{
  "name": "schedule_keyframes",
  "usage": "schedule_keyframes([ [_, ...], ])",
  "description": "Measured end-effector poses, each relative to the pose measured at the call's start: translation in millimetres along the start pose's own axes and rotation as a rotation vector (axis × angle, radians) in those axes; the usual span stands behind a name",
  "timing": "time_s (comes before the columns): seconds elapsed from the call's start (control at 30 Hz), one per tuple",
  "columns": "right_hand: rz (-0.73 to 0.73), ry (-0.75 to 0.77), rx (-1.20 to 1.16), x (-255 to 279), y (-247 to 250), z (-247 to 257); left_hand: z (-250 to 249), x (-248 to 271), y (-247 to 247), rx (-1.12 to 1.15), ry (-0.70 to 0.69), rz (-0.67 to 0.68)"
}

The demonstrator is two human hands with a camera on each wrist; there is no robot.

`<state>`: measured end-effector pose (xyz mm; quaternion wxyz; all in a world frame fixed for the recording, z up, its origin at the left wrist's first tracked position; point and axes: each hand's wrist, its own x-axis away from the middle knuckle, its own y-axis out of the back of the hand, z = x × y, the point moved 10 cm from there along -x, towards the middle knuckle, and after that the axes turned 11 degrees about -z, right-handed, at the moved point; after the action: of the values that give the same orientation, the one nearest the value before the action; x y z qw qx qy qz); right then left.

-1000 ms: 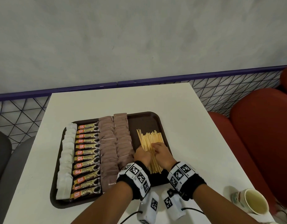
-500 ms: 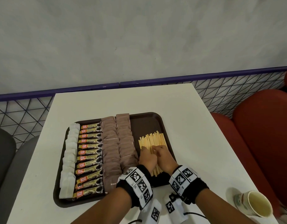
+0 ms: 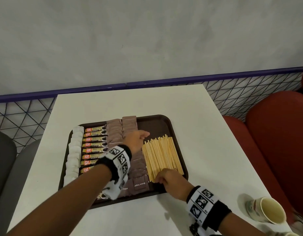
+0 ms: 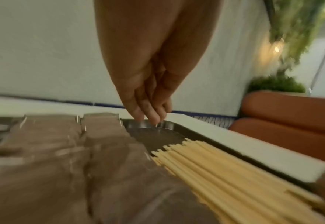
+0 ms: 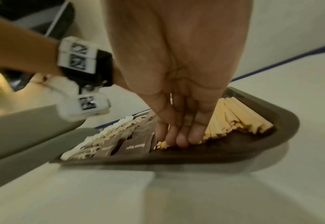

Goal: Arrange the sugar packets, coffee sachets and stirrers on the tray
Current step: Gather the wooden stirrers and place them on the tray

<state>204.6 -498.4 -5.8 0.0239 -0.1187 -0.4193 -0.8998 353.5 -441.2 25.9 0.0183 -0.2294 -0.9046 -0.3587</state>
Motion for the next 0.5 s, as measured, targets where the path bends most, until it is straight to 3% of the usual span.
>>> schedule_keyframes([
  [0.13, 0.131, 0.05, 0.208, 10, -24, 4, -8, -21, -22, -0.526, -0.215, 0.204],
  [0.27, 0.144, 0.103, 0.265, 8, -32, 13, -8, -27, -35, -1.02, -0.361, 0.287],
  [0.37, 0.084, 0.129, 0.264, 2, -30, 19, -2, -28, -42, -1.173, -0.384, 0.321],
  [0.5, 0.067, 0.137, 0.248, 4, -32, 18, -1, -32, -41, -1.14, -0.389, 0.27],
])
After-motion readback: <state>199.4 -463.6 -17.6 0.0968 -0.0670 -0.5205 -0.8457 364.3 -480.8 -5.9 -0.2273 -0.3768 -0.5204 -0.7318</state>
